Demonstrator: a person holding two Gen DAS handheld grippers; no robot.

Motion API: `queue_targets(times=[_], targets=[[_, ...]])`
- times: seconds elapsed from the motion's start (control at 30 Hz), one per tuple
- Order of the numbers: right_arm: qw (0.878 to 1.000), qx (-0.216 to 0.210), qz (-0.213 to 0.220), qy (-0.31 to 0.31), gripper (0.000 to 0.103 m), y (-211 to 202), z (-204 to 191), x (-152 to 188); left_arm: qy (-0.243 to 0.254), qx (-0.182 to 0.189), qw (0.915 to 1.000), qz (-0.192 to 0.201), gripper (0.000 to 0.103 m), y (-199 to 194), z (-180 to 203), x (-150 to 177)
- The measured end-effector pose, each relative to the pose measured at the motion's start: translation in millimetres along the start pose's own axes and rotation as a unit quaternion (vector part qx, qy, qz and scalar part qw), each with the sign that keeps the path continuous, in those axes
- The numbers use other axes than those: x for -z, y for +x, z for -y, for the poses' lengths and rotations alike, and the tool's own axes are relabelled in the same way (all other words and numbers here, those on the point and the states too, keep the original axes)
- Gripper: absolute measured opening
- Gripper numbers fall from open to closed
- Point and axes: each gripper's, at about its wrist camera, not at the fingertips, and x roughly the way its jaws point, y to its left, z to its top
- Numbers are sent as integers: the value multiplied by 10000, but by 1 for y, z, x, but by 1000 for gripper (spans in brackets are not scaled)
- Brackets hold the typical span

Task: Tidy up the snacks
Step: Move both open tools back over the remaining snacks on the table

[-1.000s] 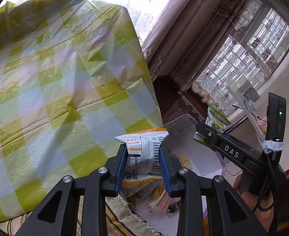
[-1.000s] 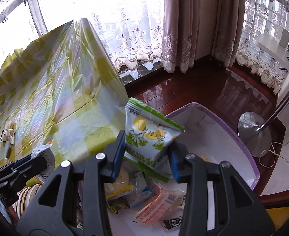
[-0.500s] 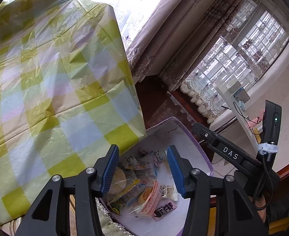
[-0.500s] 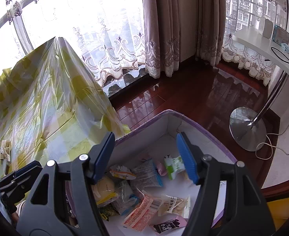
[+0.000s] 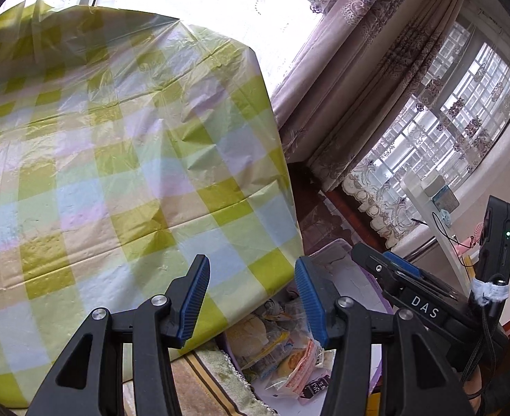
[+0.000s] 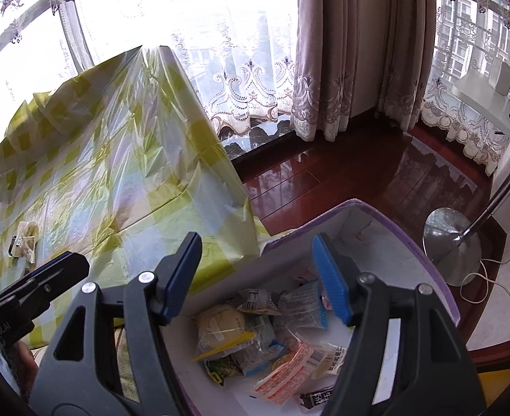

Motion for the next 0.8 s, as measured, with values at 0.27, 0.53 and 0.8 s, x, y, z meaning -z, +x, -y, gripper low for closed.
queue_targets(times=[0.27, 0.53, 0.8], targets=[[9986, -466, -21, -244, 70, 1, -50, -1, -461, -468, 9970, 412, 52, -26, -54, -11], [9943, -915, -27, -539, 71, 1, -114, -2, -979, -914, 9871, 877, 52, -65, -119, -25], [9889, -1311, 85, -697, 75, 1, -179, -6, -1278, -1623, 9685, 1390, 55, -118, -191, -39]])
